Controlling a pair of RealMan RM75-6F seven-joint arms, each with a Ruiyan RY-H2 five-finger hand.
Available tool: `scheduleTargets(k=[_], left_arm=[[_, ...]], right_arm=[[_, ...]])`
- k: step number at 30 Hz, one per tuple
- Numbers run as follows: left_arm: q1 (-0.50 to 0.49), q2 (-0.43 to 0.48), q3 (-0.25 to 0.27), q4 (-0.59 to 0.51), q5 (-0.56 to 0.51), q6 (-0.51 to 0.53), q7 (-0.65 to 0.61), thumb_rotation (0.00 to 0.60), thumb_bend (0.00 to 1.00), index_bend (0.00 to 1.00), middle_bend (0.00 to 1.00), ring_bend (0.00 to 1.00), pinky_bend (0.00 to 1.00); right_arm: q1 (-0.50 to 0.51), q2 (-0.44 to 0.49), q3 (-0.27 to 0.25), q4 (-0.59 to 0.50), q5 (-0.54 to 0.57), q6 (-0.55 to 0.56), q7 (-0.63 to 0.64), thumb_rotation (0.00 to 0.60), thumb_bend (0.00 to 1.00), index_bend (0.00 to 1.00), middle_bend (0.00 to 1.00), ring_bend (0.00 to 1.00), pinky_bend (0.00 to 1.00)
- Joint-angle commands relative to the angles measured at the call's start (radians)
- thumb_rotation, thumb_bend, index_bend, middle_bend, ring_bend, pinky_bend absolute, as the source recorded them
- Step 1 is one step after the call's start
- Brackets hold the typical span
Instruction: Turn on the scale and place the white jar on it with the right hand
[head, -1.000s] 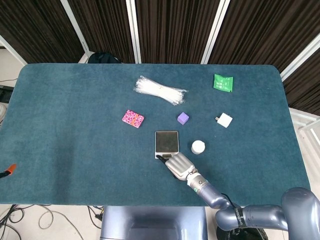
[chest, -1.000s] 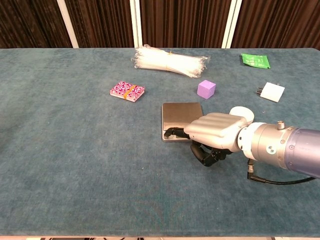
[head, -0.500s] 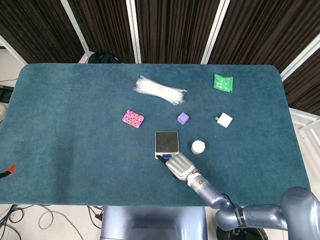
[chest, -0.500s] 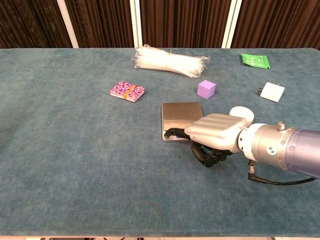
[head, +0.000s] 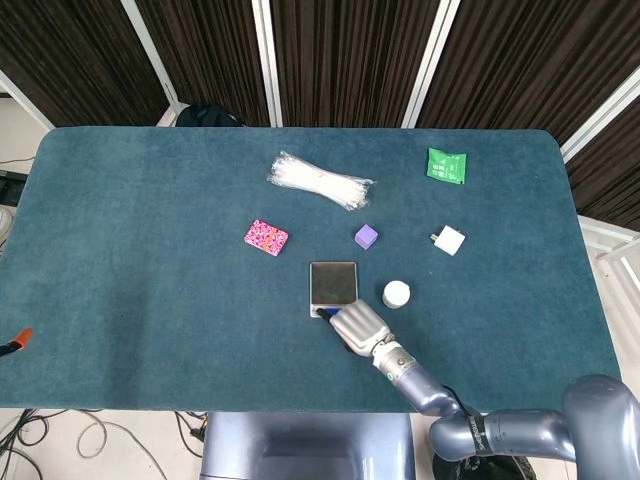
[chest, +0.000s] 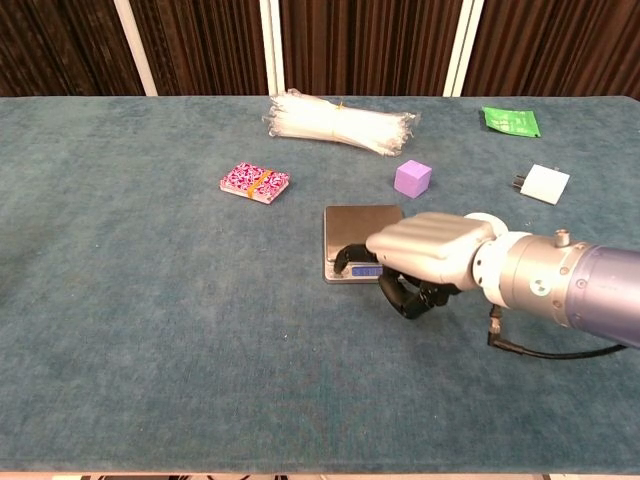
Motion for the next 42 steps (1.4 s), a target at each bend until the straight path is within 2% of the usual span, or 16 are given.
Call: scheduleTargets(k=[1, 5, 9, 10, 12, 15, 17, 25, 26, 27, 29, 30, 35, 42], left_arm=[[0.0, 0.0, 0.0, -0.001, 0.001, 0.0, 0.0, 0.6, 0.12, 0.0, 0.0, 0.0, 0.0], [0.0, 0.0, 0.001, -0.001, 0.002, 0.0, 0.0, 0.6, 0.12, 0.0, 0.0, 0.0, 0.0], [0.001, 0.0, 0.0, -0.001, 0.002, 0.002, -0.001, 0.6, 0.12, 0.0, 0.0, 0.0, 0.0], [0.001, -0.001, 0.0, -0.001, 0.002, 0.003, 0.0, 0.6, 0.12, 0.0, 0.0, 0.0, 0.0], [0.0, -0.001, 0.001, -0.001, 0.003, 0.002, 0.001, 0.6, 0.12, 0.0, 0.0, 0.0, 0.0], [0.0, -0.003, 0.002, -0.001, 0.004, 0.003, 0.004, 0.6, 0.12, 0.0, 0.0, 0.0, 0.0], [0.0, -0.003, 0.002, -0.002, 0.005, 0.003, 0.005, 0.6, 0.12, 0.0, 0.0, 0.0, 0.0], [0.001, -0.004, 0.0, -0.003, 0.001, 0.007, 0.009, 0.6, 0.12, 0.0, 0.0, 0.0, 0.0], [0.001, -0.004, 0.0, -0.003, 0.001, 0.007, 0.009, 0.6, 0.12, 0.0, 0.0, 0.0, 0.0], [0.001, -0.004, 0.0, -0.003, 0.002, 0.007, 0.01, 0.6, 0.12, 0.0, 0.0, 0.0, 0.0], [0.002, -0.004, 0.0, -0.004, 0.002, 0.009, 0.011, 0.6, 0.12, 0.0, 0.0, 0.0, 0.0], [0.002, -0.005, 0.0, -0.005, 0.002, 0.01, 0.012, 0.6, 0.12, 0.0, 0.0, 0.0, 0.0], [0.002, -0.007, 0.0, -0.006, 0.001, 0.011, 0.02, 0.6, 0.12, 0.0, 0.0, 0.0, 0.0], [0.002, -0.011, 0.001, -0.01, 0.001, 0.014, 0.033, 0.6, 0.12, 0.0, 0.0, 0.0, 0.0]], right_arm=[[-0.012, 0.009, 0.016, -0.014, -0.021, 0.027, 0.026, 0.6, 0.92, 0.26, 0.77, 0.81, 1.0], [-0.027, 0.02, 0.037, -0.025, -0.047, 0.063, 0.062, 0.6, 0.9, 0.22, 0.7, 0.75, 0.99], [-0.043, 0.049, 0.06, -0.047, -0.079, 0.093, 0.111, 0.6, 0.76, 0.12, 0.46, 0.56, 0.7], [-0.045, 0.058, 0.064, -0.053, -0.083, 0.095, 0.122, 0.6, 0.7, 0.09, 0.37, 0.48, 0.67], [-0.051, 0.08, 0.076, -0.067, -0.091, 0.097, 0.149, 0.6, 0.63, 0.05, 0.26, 0.37, 0.62], [-0.061, 0.102, 0.096, -0.08, -0.096, 0.104, 0.196, 0.6, 0.53, 0.0, 0.12, 0.2, 0.45], [-0.066, 0.118, 0.107, -0.081, -0.094, 0.103, 0.224, 0.6, 0.49, 0.0, 0.06, 0.12, 0.47], [-0.077, 0.206, 0.111, -0.082, -0.065, 0.042, 0.285, 0.6, 0.46, 0.0, 0.02, 0.03, 0.62], [-0.079, 0.215, 0.109, -0.081, -0.063, 0.037, 0.289, 0.6, 0.46, 0.0, 0.02, 0.03, 0.61], [-0.08, 0.224, 0.108, -0.08, -0.061, 0.031, 0.292, 0.6, 0.46, 0.0, 0.02, 0.03, 0.51], [-0.083, 0.248, 0.101, -0.079, -0.051, 0.013, 0.297, 0.6, 0.46, 0.0, 0.02, 0.02, 0.2], [-0.083, 0.257, 0.098, -0.078, -0.046, 0.005, 0.297, 0.6, 0.46, 0.0, 0.02, 0.02, 0.12], [-0.083, 0.301, 0.076, -0.081, -0.008, -0.047, 0.294, 0.6, 0.42, 0.0, 0.02, 0.0, 0.01], [-0.088, 0.316, 0.065, -0.059, 0.011, -0.06, 0.3, 0.6, 0.41, 0.0, 0.02, 0.0, 0.0]])
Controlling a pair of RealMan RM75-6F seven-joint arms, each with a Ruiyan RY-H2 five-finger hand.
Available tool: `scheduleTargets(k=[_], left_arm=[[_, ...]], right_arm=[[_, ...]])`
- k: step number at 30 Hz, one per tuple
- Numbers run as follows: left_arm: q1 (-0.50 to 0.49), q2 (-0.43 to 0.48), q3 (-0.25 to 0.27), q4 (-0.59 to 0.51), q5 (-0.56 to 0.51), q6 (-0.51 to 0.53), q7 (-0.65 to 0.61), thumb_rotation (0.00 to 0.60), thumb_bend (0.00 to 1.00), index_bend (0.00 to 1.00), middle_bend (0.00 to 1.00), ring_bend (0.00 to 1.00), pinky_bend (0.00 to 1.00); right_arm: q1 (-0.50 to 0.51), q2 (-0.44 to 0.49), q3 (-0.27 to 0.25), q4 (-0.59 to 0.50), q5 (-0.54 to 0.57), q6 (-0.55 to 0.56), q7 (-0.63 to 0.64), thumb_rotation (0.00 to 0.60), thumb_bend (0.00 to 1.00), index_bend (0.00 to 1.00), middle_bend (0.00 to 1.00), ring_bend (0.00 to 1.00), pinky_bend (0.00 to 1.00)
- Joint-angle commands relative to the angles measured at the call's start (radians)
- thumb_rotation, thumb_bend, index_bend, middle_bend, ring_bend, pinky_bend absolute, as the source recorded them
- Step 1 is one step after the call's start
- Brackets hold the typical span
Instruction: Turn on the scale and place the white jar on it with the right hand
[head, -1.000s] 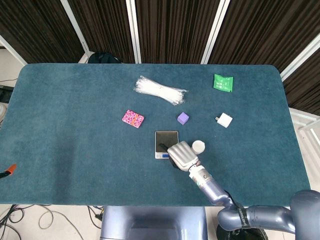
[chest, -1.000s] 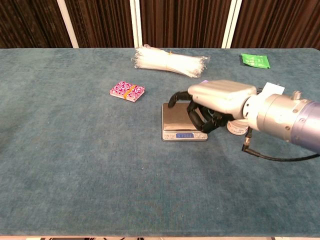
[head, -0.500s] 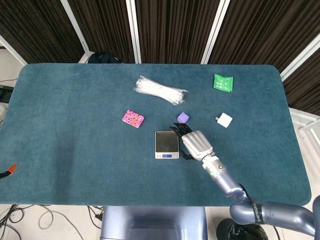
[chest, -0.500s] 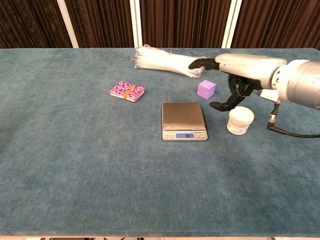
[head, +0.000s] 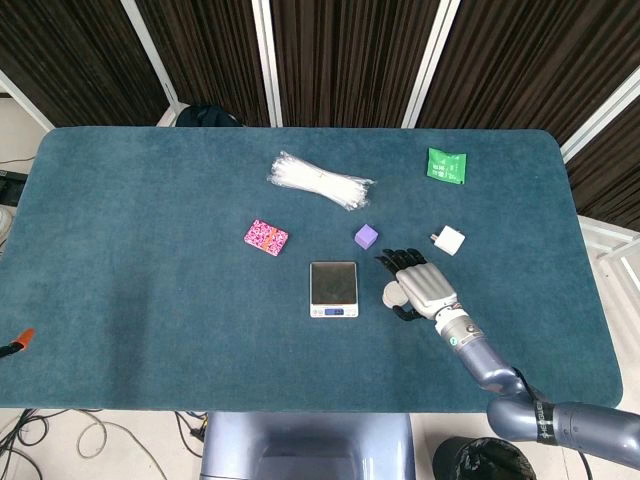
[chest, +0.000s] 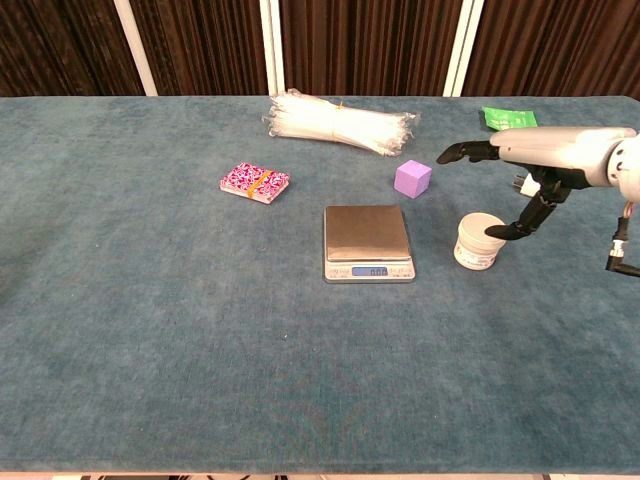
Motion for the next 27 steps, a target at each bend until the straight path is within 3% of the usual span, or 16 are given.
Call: scheduleTargets(k=[1, 15, 27], left_arm=[[0.0, -0.001, -0.001, -0.001, -0.002, 0.001, 0.004, 0.6, 0.12, 0.0, 0.0, 0.0, 0.0], [-0.001, -0.005, 0.002, -0.004, -0.003, -0.003, 0.019, 0.6, 0.12, 0.0, 0.0, 0.0, 0.0], [-0.003, -0.005, 0.002, -0.005, -0.005, -0.006, 0.022, 0.6, 0.12, 0.0, 0.0, 0.0, 0.0]], right_arm=[[-0.004, 0.006, -0.005, 0.005, 0.001, -0.004, 0.005, 0.6, 0.41, 0.0, 0.02, 0.0, 0.0], [-0.013, -0.028, -0.047, 0.066, 0.008, -0.032, 0.002, 0.6, 0.41, 0.04, 0.11, 0.11, 0.01], [-0.025, -0.088, -0.044, 0.116, -0.032, 0.004, 0.009, 0.6, 0.41, 0.15, 0.27, 0.29, 0.08]])
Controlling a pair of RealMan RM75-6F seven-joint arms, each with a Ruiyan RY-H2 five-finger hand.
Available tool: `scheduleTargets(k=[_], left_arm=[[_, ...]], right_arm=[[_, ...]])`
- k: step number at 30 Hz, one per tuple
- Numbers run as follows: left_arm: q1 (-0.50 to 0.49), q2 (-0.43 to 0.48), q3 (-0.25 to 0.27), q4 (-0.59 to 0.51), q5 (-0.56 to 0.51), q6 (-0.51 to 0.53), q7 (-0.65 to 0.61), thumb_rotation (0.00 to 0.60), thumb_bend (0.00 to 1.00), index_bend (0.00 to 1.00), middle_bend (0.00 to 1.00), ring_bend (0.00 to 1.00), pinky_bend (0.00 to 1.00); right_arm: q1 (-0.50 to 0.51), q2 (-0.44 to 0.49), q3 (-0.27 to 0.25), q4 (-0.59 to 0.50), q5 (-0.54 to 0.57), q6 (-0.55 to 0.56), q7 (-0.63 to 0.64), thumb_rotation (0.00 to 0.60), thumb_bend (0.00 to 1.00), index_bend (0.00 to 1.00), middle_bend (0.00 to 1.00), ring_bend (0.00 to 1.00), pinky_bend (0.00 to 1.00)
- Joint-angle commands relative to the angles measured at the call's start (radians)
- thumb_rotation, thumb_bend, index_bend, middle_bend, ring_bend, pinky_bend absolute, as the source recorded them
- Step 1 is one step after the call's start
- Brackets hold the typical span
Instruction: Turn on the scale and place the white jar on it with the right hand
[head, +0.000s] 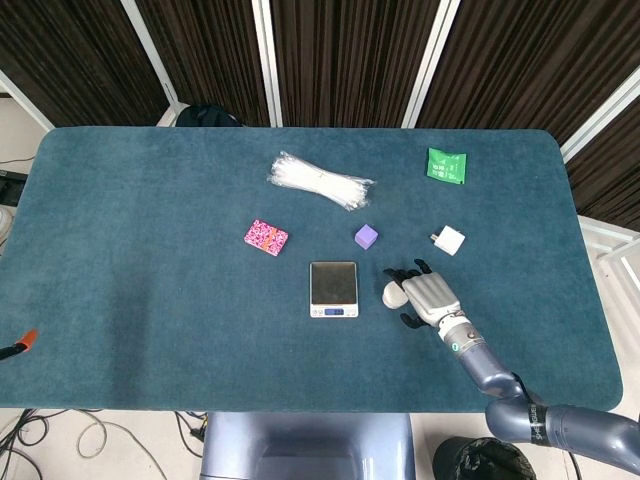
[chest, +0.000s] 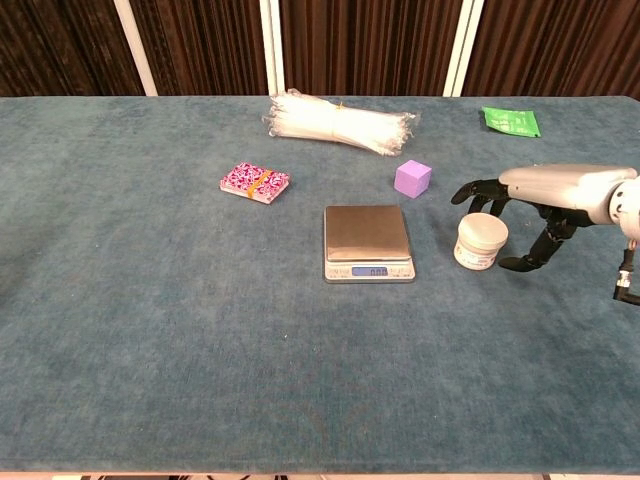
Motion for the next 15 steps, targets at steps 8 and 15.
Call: scheduleTargets(k=[8, 15], left_arm=[[-0.001, 0.002, -0.001, 0.001, -0.002, -0.003, -0.003, 0.6, 0.12, 0.0, 0.0, 0.0, 0.0], [-0.001, 0.002, 0.0, 0.0, -0.002, -0.003, -0.003, 0.6, 0.12, 0.0, 0.0, 0.0, 0.0]], right_arm=[[-0.002, -0.025, 0.007, 0.026, -0.001, 0.009, -0.008, 0.6, 0.41, 0.26, 0.33, 0.39, 0.27], [-0.005, -0.038, 0.011, 0.037, -0.014, 0.022, -0.012, 0.6, 0.41, 0.38, 0.4, 0.45, 0.43]])
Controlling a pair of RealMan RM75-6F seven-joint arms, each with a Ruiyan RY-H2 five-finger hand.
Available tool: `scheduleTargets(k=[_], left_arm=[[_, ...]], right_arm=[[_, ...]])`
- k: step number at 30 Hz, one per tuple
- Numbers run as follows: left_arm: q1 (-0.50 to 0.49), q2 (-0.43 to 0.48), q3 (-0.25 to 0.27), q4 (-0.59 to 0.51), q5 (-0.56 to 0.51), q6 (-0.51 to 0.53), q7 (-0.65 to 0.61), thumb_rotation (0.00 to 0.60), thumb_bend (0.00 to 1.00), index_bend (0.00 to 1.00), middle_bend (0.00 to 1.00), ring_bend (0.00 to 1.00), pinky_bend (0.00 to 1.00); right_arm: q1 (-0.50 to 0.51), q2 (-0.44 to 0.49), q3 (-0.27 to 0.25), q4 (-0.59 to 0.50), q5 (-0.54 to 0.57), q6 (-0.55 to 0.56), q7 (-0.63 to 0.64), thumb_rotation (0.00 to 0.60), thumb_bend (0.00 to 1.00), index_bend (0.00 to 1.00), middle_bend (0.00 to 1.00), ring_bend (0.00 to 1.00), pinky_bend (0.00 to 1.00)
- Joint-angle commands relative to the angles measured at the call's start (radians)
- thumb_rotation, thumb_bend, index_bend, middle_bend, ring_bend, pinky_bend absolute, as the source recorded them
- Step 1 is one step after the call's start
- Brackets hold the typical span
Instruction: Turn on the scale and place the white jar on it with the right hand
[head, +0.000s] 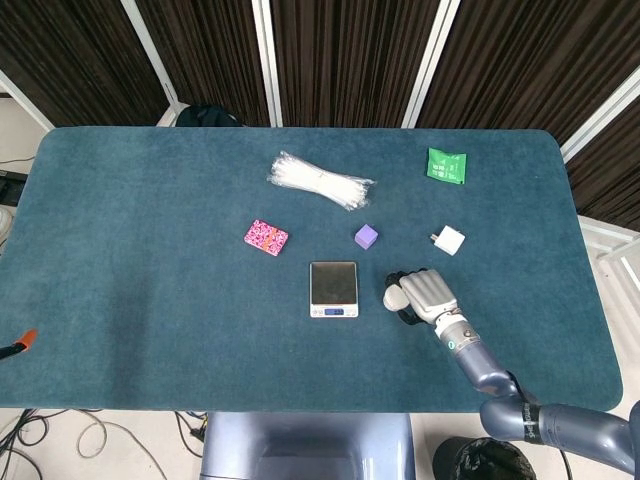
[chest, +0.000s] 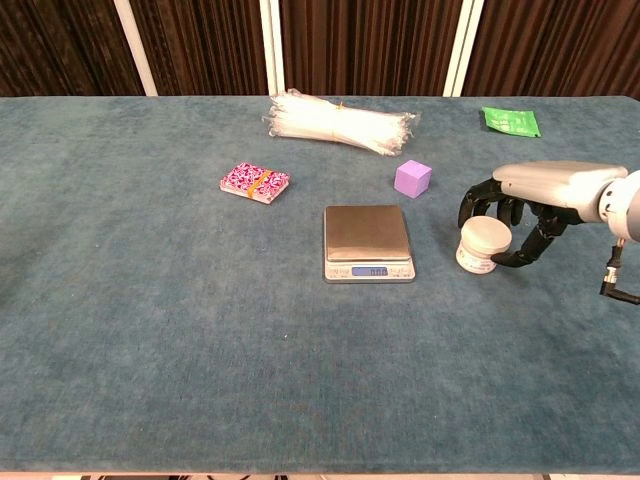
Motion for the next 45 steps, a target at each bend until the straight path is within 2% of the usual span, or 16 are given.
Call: scheduleTargets(k=[1, 9, 15, 22, 35, 36, 37, 38, 39, 40, 45], left_arm=[[0.0, 0.0, 0.0, 0.0, 0.0, 0.0, 0.0, 0.6, 0.12, 0.0, 0.0, 0.0, 0.0], [0.002, 0.003, -0.002, -0.001, -0.002, 0.001, -0.007, 0.6, 0.12, 0.0, 0.0, 0.0, 0.0], [0.002, 0.006, -0.002, -0.002, -0.003, 0.0, -0.014, 0.6, 0.12, 0.0, 0.0, 0.0, 0.0], [0.003, 0.009, -0.001, -0.002, 0.0, 0.0, -0.022, 0.6, 0.12, 0.0, 0.0, 0.0, 0.0], [0.003, 0.014, -0.004, 0.004, -0.007, -0.008, -0.042, 0.6, 0.12, 0.0, 0.0, 0.0, 0.0], [0.003, 0.014, -0.004, 0.004, -0.006, -0.008, -0.044, 0.6, 0.12, 0.0, 0.0, 0.0, 0.0], [0.003, 0.015, -0.004, 0.004, -0.006, -0.009, -0.045, 0.6, 0.12, 0.0, 0.0, 0.0, 0.0], [0.003, 0.015, -0.004, 0.005, -0.006, -0.009, -0.046, 0.6, 0.12, 0.0, 0.0, 0.0, 0.0], [0.003, 0.016, -0.004, 0.005, -0.006, -0.01, -0.048, 0.6, 0.12, 0.0, 0.0, 0.0, 0.0], [0.003, 0.016, -0.004, 0.005, -0.007, -0.01, -0.049, 0.6, 0.12, 0.0, 0.0, 0.0, 0.0], [0.002, 0.016, -0.005, 0.008, -0.009, -0.014, -0.051, 0.6, 0.12, 0.0, 0.0, 0.0, 0.0]], right_arm=[[0.0, -0.005, 0.001, 0.004, -0.003, 0.003, -0.004, 0.6, 0.41, 0.39, 0.4, 0.46, 0.45], [-0.002, -0.016, 0.01, 0.008, -0.019, 0.022, -0.008, 0.6, 0.41, 0.39, 0.41, 0.46, 0.58], [0.027, 0.002, 0.041, -0.033, -0.023, 0.021, -0.04, 0.6, 0.41, 0.4, 0.41, 0.46, 0.65], [0.08, -0.007, 0.079, -0.059, 0.025, -0.002, -0.102, 0.6, 0.41, 0.4, 0.41, 0.46, 0.72], [0.192, -0.1, 0.134, -0.038, 0.14, -0.032, -0.194, 0.6, 0.41, 0.4, 0.41, 0.47, 0.82], [0.2, -0.11, 0.136, -0.033, 0.154, -0.034, -0.2, 0.6, 0.41, 0.4, 0.41, 0.47, 0.77], [0.205, -0.117, 0.136, -0.028, 0.162, -0.035, -0.203, 0.6, 0.41, 0.4, 0.41, 0.47, 0.58], [0.213, -0.127, 0.137, -0.022, 0.173, -0.036, -0.208, 0.6, 0.41, 0.4, 0.41, 0.47, 0.44], [0.217, -0.133, 0.137, -0.017, 0.179, -0.035, -0.212, 0.6, 0.41, 0.4, 0.41, 0.47, 0.23], [0.221, -0.139, 0.137, -0.012, 0.184, -0.035, -0.215, 0.6, 0.41, 0.4, 0.41, 0.47, 0.13], [0.244, -0.169, 0.135, 0.022, 0.214, -0.029, -0.23, 0.6, 0.41, 0.4, 0.41, 0.47, 0.12]])
